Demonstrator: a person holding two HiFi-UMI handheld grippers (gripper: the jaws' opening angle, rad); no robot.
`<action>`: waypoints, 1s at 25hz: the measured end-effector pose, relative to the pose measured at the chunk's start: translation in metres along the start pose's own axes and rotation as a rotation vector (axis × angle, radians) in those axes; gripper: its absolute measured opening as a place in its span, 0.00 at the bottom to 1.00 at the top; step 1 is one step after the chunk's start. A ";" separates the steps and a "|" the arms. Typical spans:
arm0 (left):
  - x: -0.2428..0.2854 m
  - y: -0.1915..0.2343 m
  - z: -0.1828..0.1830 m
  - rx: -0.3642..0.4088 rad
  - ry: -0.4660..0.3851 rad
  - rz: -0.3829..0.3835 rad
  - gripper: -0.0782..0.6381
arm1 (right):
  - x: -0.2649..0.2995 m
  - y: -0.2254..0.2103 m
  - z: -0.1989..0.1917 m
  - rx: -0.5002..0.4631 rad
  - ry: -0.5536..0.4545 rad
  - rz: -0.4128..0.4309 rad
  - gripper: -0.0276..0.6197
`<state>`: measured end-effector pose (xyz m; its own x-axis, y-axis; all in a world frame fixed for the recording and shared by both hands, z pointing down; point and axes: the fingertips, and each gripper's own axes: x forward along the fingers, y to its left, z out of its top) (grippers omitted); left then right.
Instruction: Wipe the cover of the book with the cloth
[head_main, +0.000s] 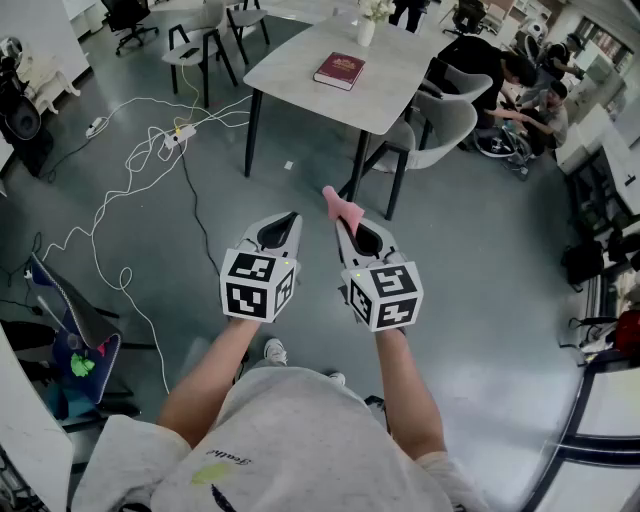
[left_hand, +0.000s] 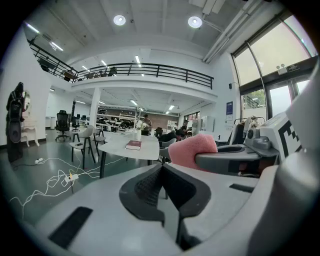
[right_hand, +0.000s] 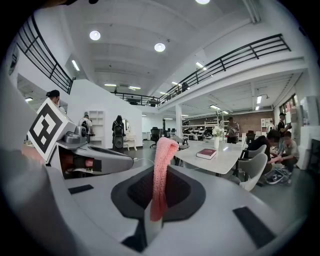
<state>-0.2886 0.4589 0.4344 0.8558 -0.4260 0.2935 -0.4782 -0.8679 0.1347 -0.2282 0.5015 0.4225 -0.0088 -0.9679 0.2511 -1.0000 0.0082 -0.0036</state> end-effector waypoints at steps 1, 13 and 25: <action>0.001 0.002 0.001 0.000 -0.001 -0.003 0.12 | 0.003 0.001 0.001 0.007 -0.005 -0.004 0.07; 0.013 0.042 0.004 -0.008 -0.010 -0.054 0.12 | 0.047 0.023 0.008 0.018 -0.008 -0.023 0.07; 0.032 0.074 0.013 -0.003 0.007 -0.114 0.12 | 0.080 0.024 0.013 0.028 0.009 -0.073 0.07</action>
<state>-0.2941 0.3776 0.4413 0.9032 -0.3228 0.2829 -0.3785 -0.9098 0.1705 -0.2527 0.4207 0.4303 0.0639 -0.9633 0.2607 -0.9975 -0.0695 -0.0122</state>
